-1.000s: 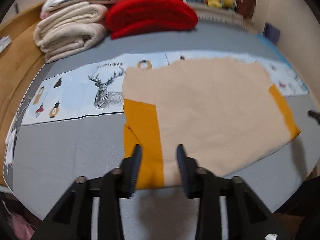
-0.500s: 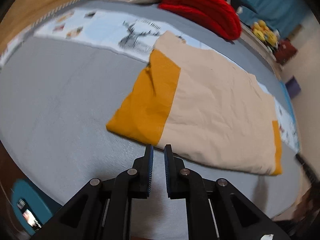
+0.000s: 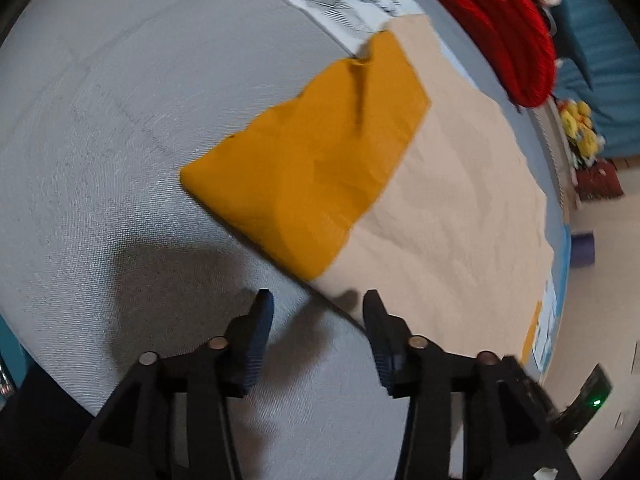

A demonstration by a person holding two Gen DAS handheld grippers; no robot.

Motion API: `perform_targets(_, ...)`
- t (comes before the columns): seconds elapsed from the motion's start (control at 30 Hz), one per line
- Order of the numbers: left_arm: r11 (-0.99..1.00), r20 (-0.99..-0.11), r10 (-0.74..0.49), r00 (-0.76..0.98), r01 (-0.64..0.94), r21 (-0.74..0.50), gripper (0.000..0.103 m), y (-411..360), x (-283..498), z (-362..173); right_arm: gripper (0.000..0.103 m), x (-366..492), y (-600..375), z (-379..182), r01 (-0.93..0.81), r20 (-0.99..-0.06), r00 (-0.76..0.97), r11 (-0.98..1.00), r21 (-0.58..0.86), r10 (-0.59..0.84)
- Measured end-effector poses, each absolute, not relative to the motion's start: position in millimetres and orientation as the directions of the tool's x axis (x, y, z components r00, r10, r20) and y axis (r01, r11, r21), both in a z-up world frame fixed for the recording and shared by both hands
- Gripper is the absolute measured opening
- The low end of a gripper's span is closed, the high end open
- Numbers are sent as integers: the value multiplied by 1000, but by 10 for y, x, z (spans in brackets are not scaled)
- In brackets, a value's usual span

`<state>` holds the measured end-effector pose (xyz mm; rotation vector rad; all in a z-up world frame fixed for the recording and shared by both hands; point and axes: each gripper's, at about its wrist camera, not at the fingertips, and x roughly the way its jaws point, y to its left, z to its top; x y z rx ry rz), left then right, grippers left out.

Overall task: Fold large clothes
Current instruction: 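Move the left tool to the orange side panel and grasp its edge, then lift the orange panel with the left tool and fold it over the jacket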

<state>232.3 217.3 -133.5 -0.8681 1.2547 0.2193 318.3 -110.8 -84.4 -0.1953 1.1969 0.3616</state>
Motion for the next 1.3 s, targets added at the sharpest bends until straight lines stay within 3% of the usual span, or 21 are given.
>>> perform_targets(0.2, 594, -885, -298, 358, -656, -466, 44, 2270, 2381, -1501, 12, 3394, -1126, -1196, -342, -976, 190, 939, 37, 107)
perform_targets(0.73, 527, -854, -208, 477, -681, -508, 44, 2223, 2536, -1633, 12, 3464, -1159, -1278, -384, -982, 170, 923, 13, 84)
perform_targets(0.83, 515, -846, -200, 495, -681, -520, 30, 2222, 2534, -1634, 12, 3457, -1164, -1255, -381, -978, 187, 925, 9, 87)
perform_targets(0.9, 511, -841, -187, 508, -681, -525, 14, 2247, 2517, -1609, 12, 3455, -1171, -1221, -373, -974, 204, 928, 17, 100)
perform_targets(0.97, 523, -840, -174, 514, -674, -522, 10, 2254, 2492, -1565, 12, 3435, -1196, -1163, -365, -965, 232, 930, 33, 125)
perform_targets(1.3, 671, -800, -93, 593, -556, -490, 4, 2049, 2487, -1017, 12, 3314, -1050, -966, -417, -906, 309, 897, 146, 291)
